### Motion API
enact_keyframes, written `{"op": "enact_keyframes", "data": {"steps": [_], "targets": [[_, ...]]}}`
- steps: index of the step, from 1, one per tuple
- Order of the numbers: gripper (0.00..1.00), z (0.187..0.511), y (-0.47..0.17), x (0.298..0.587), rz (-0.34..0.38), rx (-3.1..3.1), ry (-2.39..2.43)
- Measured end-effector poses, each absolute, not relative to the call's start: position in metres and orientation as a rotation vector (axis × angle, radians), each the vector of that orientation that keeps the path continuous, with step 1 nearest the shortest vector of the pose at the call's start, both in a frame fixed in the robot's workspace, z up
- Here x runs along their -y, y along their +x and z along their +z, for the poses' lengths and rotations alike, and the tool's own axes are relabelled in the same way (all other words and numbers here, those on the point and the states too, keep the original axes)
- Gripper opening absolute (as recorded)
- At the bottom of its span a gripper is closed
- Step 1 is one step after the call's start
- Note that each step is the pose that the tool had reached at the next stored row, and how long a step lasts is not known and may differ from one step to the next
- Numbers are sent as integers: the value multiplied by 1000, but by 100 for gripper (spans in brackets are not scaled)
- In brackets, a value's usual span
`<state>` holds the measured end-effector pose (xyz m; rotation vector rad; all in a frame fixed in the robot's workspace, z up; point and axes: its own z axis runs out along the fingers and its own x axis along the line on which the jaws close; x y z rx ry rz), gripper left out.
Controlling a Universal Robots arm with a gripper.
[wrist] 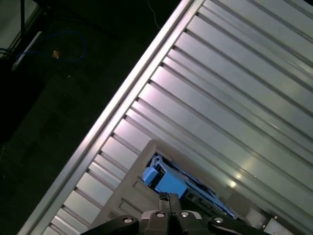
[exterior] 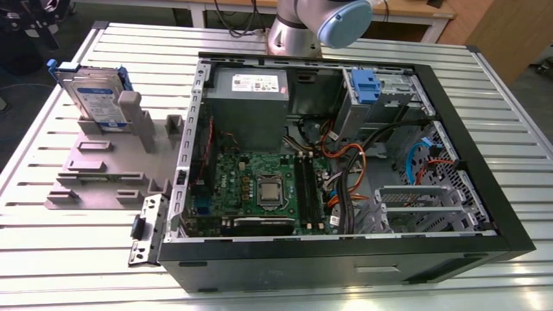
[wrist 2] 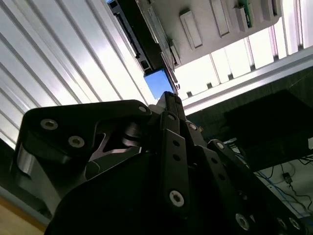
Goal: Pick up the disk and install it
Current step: 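Pick up the disk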
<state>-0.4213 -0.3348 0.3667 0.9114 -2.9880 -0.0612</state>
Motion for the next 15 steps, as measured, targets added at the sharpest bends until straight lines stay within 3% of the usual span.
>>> {"op": "enact_keyframes", "data": {"steps": [15], "targets": [[11, 366, -421, 335, -59, 2930, 1078]]}}
